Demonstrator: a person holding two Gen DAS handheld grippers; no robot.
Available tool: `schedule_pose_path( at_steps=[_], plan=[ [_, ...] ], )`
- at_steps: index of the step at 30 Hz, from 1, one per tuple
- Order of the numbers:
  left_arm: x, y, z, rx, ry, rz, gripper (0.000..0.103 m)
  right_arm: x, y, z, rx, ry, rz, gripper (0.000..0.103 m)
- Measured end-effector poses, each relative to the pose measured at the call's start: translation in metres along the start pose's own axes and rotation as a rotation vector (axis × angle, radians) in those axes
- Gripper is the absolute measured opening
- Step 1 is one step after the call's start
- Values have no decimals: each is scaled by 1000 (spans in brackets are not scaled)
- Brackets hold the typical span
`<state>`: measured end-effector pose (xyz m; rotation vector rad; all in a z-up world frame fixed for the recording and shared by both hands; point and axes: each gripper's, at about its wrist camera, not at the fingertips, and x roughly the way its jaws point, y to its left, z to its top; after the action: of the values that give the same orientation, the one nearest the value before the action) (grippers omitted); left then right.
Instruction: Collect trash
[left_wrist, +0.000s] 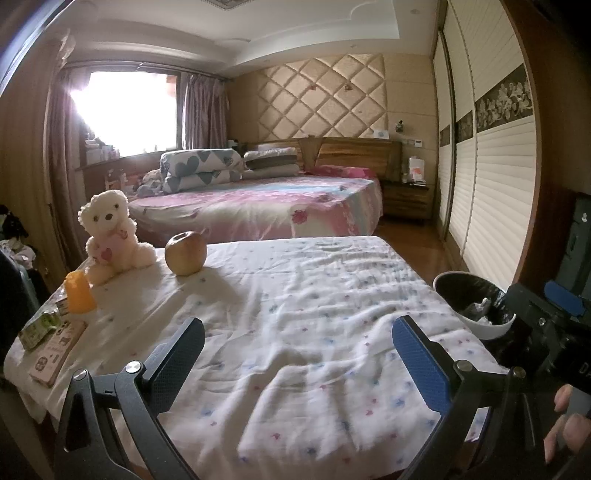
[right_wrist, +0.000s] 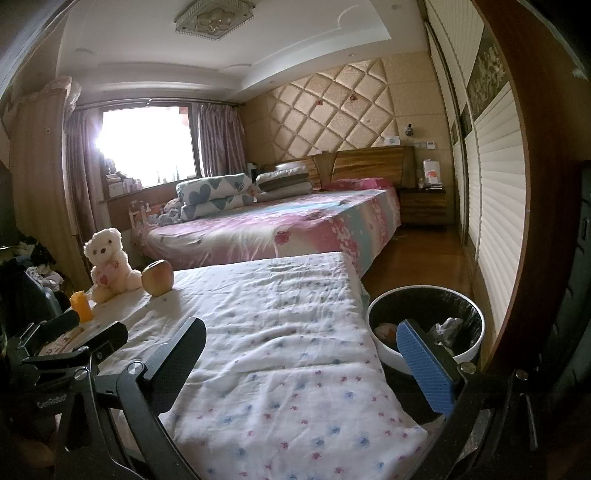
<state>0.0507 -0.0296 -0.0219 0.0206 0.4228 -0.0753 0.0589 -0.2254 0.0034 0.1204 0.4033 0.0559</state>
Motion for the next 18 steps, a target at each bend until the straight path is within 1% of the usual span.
schedule_pose_path(
  at_steps=[18],
  plan=[
    [1,1,-1,0,-7,-1,102,0,0,0,2,1,3,103]
  ],
)
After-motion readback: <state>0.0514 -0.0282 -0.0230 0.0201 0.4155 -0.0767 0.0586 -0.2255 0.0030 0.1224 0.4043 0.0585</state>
